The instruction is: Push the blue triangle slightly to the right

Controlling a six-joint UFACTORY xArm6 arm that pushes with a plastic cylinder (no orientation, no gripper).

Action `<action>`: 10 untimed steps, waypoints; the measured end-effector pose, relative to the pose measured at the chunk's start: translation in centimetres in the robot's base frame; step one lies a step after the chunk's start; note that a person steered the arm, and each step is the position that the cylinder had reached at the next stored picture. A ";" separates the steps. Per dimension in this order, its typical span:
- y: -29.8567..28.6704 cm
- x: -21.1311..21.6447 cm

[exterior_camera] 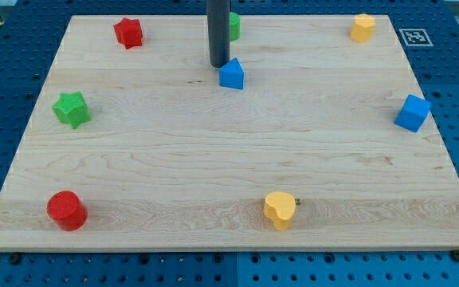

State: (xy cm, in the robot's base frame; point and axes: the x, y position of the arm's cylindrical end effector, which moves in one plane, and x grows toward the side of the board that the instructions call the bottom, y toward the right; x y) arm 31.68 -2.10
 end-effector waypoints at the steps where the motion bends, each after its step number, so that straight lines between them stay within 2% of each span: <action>1: 0.0 -0.1; 10: 0.0 -1.2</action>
State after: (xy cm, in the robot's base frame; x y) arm 30.53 -2.10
